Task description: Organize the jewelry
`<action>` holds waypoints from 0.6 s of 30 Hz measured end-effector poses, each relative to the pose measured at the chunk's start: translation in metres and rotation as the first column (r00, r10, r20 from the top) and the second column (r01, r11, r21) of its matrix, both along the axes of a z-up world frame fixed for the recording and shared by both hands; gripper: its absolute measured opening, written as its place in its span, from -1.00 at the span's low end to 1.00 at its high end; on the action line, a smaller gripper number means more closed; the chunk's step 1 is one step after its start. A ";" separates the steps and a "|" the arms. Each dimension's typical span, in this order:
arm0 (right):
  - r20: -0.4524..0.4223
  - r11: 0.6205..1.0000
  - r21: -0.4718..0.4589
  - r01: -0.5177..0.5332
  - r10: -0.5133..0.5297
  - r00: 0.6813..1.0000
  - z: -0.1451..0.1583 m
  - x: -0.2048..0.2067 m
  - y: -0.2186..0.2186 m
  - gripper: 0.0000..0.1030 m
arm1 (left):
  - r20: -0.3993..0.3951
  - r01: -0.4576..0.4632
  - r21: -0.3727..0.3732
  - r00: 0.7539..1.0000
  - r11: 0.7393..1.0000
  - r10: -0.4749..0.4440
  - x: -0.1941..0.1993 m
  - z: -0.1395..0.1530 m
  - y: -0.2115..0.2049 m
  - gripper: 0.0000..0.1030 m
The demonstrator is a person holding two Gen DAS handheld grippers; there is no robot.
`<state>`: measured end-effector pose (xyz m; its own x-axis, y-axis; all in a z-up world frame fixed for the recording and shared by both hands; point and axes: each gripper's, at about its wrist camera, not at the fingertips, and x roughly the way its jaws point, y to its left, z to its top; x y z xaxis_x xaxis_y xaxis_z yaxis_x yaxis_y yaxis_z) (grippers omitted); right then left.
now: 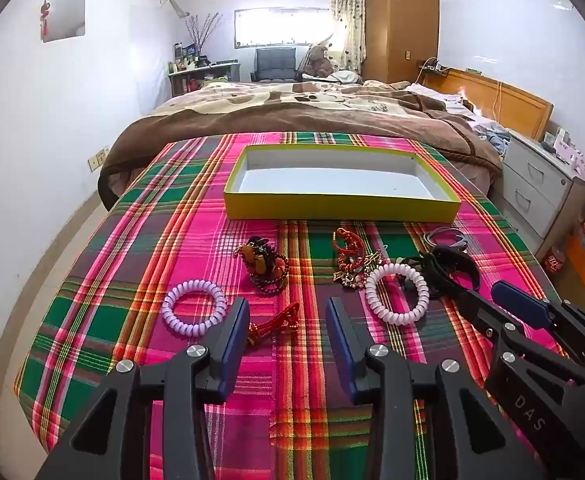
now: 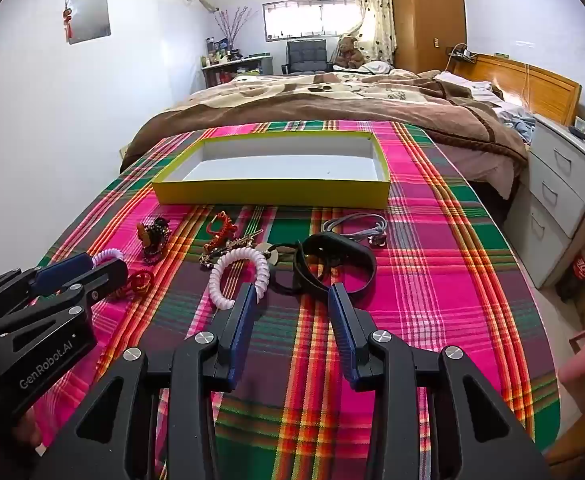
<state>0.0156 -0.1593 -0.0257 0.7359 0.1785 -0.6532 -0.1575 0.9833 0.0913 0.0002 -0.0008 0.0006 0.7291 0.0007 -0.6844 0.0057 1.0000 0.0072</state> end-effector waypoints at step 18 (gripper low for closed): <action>0.001 1.000 -0.001 0.023 -0.023 1.000 0.003 -0.003 -0.002 -0.25 | 0.029 -0.015 0.000 0.999 1.000 0.015 -0.006 0.008 0.003 -0.24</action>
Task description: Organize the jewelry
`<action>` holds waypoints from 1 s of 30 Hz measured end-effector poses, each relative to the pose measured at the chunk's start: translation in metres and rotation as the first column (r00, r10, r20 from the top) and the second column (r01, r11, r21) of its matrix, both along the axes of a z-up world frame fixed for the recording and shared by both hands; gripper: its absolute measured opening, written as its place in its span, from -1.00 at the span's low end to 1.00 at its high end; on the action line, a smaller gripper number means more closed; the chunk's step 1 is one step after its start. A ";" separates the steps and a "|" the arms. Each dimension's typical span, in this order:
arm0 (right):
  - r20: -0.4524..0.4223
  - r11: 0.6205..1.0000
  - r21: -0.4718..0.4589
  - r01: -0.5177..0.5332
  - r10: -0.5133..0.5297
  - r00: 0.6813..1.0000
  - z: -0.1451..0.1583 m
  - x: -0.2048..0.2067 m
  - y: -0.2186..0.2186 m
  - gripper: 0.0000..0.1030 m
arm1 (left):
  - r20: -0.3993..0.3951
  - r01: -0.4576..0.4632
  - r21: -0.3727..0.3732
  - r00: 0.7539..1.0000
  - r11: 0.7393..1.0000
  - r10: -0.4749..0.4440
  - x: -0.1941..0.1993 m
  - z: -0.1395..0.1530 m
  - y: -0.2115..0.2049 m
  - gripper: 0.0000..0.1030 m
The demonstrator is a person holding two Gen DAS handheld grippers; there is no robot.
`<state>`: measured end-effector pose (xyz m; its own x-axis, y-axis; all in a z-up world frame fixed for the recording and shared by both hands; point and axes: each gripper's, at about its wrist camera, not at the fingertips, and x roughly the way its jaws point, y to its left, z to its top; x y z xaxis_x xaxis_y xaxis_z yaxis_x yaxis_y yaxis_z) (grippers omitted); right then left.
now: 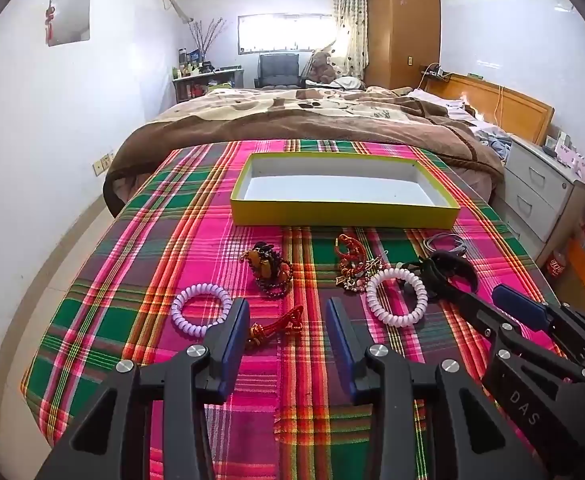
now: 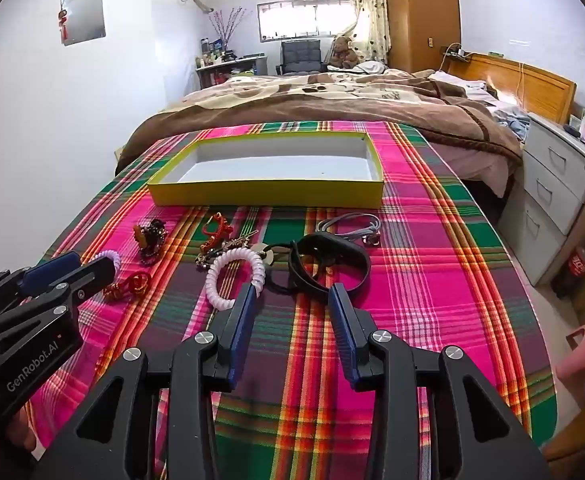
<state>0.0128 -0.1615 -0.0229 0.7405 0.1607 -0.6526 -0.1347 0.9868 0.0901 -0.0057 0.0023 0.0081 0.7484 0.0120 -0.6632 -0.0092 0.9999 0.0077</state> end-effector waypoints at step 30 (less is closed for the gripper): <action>0.002 1.000 0.003 0.006 -0.006 1.000 0.003 -0.004 -0.001 -0.25 | 0.001 -0.004 0.002 1.000 1.000 0.004 -0.006 0.002 0.002 -0.24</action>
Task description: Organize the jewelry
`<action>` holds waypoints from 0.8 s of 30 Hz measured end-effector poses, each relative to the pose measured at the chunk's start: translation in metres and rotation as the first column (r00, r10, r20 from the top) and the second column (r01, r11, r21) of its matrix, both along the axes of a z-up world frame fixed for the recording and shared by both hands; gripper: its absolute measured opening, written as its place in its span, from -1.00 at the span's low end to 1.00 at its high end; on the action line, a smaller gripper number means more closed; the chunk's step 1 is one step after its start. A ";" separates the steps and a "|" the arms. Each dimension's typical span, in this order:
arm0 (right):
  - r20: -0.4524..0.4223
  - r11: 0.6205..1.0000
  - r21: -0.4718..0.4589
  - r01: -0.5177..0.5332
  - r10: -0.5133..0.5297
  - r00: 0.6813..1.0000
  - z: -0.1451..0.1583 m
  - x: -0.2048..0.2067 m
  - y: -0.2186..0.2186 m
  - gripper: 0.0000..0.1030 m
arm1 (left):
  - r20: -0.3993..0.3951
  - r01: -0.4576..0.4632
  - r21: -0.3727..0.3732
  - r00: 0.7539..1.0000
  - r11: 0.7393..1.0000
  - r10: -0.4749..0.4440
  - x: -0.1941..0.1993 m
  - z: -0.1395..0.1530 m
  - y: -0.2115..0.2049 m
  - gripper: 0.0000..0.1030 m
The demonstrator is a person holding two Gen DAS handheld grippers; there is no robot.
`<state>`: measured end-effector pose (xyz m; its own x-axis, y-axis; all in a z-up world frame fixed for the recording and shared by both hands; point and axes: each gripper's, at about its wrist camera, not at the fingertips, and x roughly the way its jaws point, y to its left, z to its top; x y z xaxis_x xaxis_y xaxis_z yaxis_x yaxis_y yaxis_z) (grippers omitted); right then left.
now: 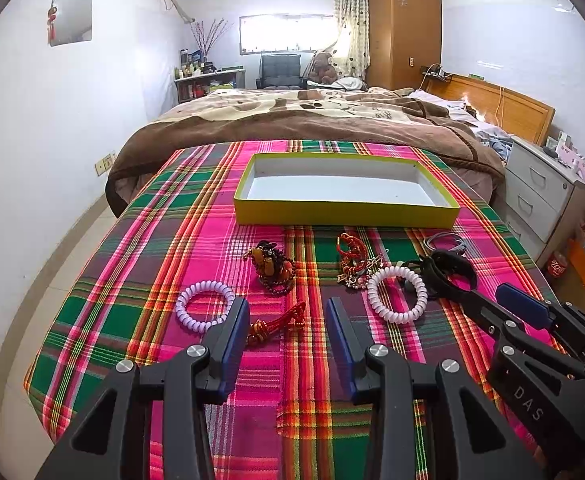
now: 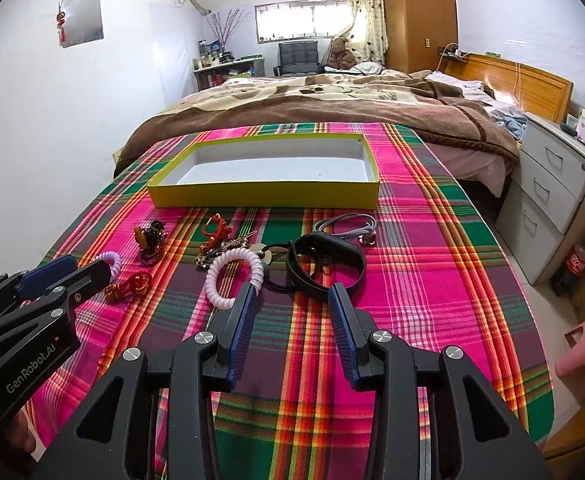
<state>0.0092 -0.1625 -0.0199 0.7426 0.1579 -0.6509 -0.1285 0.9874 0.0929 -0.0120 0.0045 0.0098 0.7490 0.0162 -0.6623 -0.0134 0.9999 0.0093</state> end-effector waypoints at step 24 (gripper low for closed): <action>0.003 1.000 0.000 0.001 -0.001 1.000 0.001 -0.001 -0.001 -0.25 | 0.003 0.002 0.002 1.000 1.000 -0.002 0.000 0.000 -0.001 -0.24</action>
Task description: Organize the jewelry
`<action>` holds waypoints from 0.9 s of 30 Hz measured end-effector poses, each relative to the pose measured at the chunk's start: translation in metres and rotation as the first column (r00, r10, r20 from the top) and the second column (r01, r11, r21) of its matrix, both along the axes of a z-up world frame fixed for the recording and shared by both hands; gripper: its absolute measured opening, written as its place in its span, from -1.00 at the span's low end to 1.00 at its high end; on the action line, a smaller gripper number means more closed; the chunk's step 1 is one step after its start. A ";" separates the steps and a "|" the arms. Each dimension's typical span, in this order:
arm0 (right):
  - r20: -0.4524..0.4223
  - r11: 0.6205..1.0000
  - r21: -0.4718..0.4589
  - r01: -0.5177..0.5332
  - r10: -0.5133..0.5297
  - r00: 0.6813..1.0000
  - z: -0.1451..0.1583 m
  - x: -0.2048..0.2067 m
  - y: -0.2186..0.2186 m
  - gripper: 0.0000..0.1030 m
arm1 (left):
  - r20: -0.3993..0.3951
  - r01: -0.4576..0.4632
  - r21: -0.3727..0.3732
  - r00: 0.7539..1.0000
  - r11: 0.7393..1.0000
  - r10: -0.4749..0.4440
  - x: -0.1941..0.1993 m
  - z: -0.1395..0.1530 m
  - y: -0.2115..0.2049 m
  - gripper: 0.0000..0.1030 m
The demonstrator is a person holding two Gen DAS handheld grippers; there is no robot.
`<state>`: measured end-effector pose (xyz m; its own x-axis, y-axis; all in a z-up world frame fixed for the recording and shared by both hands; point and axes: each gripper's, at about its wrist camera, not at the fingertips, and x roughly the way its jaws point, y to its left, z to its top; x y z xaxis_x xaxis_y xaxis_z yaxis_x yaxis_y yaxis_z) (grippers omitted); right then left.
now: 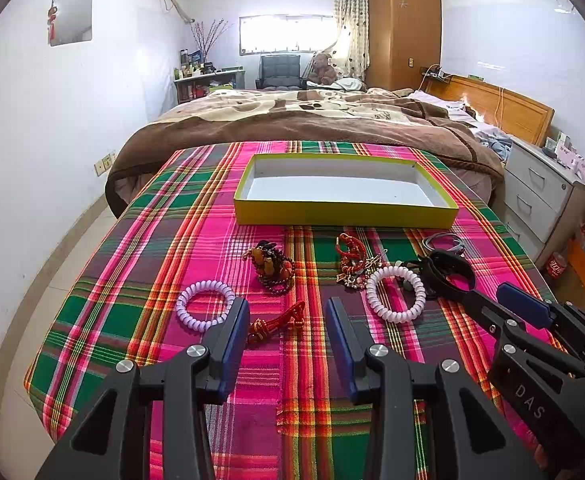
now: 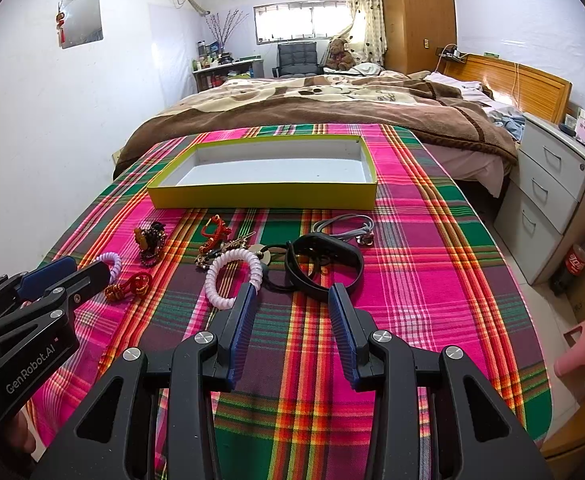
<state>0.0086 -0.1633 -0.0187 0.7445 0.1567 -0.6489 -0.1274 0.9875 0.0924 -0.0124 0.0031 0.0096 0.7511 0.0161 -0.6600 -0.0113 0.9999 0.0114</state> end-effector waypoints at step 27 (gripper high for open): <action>-0.021 0.997 0.066 -0.048 0.050 0.999 -0.004 0.010 0.003 -0.25 | -0.034 0.029 -0.049 0.999 0.998 -0.031 0.008 -0.007 0.025 -0.24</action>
<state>0.0187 -0.1599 -0.0223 0.7200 0.2356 -0.6528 -0.1725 0.9718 0.1605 -0.0046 0.0279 0.0025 0.7274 -0.0391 -0.6851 0.0183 0.9991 -0.0375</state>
